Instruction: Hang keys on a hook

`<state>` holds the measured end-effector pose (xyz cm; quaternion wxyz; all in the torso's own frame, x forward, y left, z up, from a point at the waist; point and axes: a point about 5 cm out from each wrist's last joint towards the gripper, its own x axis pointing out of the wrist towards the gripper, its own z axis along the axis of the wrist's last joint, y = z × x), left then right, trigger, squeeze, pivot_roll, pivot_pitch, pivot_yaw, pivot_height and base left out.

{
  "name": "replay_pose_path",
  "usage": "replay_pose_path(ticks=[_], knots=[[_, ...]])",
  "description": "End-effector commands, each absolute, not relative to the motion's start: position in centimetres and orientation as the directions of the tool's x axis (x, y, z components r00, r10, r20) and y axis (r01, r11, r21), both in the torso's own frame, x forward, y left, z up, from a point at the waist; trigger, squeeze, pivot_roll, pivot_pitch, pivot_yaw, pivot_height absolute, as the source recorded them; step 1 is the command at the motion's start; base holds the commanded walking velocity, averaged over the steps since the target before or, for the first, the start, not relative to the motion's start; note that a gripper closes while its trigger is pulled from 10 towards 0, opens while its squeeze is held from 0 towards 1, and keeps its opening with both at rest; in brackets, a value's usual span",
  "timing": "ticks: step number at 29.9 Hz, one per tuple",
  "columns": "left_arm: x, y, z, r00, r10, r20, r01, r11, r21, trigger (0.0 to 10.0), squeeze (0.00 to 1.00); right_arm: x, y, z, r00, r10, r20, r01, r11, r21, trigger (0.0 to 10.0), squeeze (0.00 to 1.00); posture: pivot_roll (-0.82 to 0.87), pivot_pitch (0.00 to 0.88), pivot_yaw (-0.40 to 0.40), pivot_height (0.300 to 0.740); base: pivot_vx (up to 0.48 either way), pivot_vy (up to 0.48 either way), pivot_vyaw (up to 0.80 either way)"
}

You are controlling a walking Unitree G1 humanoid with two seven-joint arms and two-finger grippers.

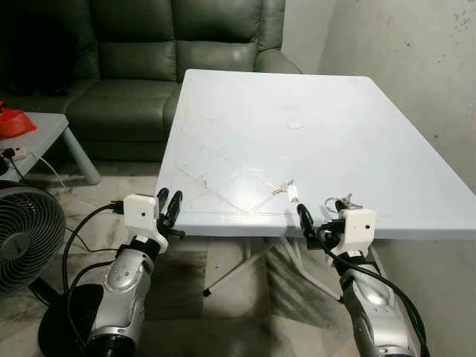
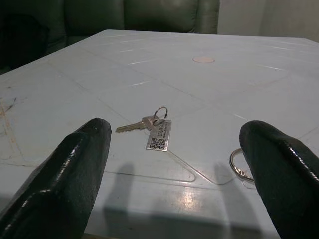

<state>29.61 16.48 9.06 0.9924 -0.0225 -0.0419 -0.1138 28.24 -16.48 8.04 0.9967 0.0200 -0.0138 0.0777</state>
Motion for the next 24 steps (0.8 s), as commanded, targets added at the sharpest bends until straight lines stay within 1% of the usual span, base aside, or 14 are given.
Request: replay_pose_path(ticks=[1,7,8,9,10,24], knots=[[29.71,16.61,9.48,0.97,-0.224,0.098,0.227,0.974,-0.019,10.0,0.0,28.28,-16.53,8.51,0.988,0.151,0.045,-0.153,0.987,0.043,10.0,0.0,-0.09,0.0,-0.036,0.74,0.0,0.0,0.0],[29.71,16.61,9.48,0.97,-0.224,0.098,0.227,0.974,-0.019,10.0,0.0,28.28,-16.53,8.51,0.988,0.151,0.045,-0.153,0.987,0.043,10.0,0.0,-0.09,0.0,-0.036,0.74,0.0,0.0,0.0],[29.9,16.43,9.45,0.968,-0.233,0.095,0.235,0.972,-0.013,10.0,0.0,28.3,-16.88,8.55,0.989,0.135,0.052,-0.136,0.99,0.022,10.0,0.0,-0.1,0.0,-0.035,0.74,0.0,0.0,0.0],[30.15,16.23,9.42,0.966,-0.243,0.091,0.245,0.97,-0.004,10.0,0.0,28.32,-17.02,8.33,0.991,0.13,0.044,-0.128,0.991,-0.04,10.0,0.0,-0.1,0.0,-0.035,0.74,0.0,0.0,0.0],[30.18,16.19,9.39,0.965,-0.246,0.09,0.247,0.969,-0.002,10.0,0.0,28.29,-17.04,8.23,0.991,0.128,0.04,-0.126,0.99,-0.055,10.0,0.0,-0.1,0.0,-0.033,0.74,0.0,0.0,0.0],[30.23,16.22,9.44,0.965,-0.247,0.091,0.248,0.969,0.001,10.0,0.0,28.38,-16.92,8.32,0.99,0.133,0.045,-0.131,0.99,-0.056,10.0,0.0,-0.1,0.0,-0.035,0.74,0.0,0.0,0.0]])
